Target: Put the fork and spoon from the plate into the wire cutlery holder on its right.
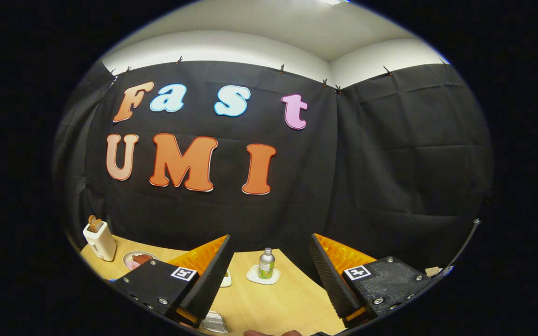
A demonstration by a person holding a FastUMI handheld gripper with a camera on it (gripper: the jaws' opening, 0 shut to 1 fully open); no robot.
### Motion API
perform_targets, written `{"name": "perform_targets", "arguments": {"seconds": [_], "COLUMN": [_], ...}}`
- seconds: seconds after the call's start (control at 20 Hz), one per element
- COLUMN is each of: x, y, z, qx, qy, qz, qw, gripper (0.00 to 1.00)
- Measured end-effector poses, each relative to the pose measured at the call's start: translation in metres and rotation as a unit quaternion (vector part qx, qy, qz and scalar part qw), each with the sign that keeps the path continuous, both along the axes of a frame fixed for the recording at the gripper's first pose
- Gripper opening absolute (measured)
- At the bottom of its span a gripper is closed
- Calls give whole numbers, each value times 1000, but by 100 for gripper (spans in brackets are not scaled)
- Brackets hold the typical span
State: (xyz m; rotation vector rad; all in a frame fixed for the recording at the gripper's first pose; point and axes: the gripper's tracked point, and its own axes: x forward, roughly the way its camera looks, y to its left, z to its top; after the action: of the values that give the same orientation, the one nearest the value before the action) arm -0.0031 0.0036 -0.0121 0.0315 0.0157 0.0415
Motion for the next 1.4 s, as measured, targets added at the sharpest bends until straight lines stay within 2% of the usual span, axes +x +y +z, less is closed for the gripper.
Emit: {"name": "perform_targets", "arguments": {"seconds": [0.5, 0.8, 1.4], "x": [2, -7, -55], "y": [94, 143, 264], "z": [16, 22, -19], "qx": [34, 42, 29], "qy": [-29, -31, 38], "qz": [87, 94, 136], "qw": [995, 994, 990], "gripper": [99, 99, 98]}}
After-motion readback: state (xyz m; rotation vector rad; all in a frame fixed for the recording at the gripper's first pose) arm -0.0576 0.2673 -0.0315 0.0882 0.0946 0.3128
